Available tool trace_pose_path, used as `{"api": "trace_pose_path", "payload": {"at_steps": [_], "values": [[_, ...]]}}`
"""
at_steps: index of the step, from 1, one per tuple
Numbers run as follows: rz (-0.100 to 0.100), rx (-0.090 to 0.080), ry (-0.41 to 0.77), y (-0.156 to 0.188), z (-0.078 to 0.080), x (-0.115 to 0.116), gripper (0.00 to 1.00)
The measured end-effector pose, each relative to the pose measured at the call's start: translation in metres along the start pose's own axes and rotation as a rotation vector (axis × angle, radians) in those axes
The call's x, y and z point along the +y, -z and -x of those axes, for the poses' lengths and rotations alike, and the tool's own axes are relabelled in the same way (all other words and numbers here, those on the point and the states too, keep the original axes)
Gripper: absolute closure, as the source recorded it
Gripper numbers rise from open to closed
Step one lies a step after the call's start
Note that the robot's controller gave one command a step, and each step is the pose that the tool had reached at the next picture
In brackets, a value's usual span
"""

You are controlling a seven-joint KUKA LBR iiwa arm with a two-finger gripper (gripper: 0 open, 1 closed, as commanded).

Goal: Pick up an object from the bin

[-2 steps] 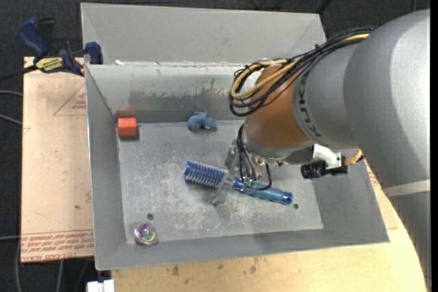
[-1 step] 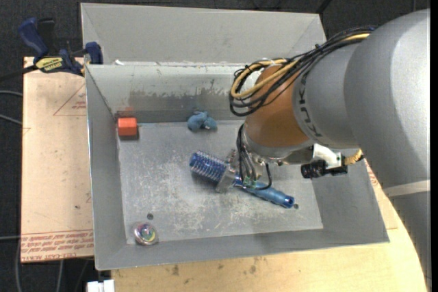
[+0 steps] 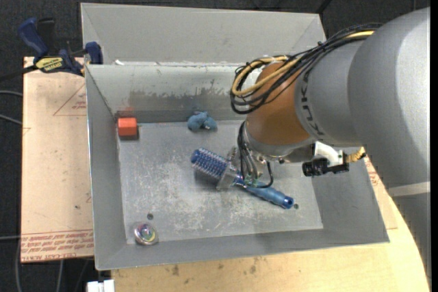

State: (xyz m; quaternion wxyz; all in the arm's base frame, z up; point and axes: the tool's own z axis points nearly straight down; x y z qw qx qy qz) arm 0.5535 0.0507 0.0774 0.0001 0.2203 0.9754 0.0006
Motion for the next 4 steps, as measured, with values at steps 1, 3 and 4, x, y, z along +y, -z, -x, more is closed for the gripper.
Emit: {"api": "trace_pose_path", "payload": {"at_steps": [1, 3, 4], "values": [[-0.001, 0.000, 0.002, 0.004, 0.000, 0.000, 1.00], [0.003, -0.005, 0.007, 0.100, 0.001, 0.002, 1.00], [-0.001, -0.001, 0.009, 0.102, 0.001, 0.002, 1.00]]}}
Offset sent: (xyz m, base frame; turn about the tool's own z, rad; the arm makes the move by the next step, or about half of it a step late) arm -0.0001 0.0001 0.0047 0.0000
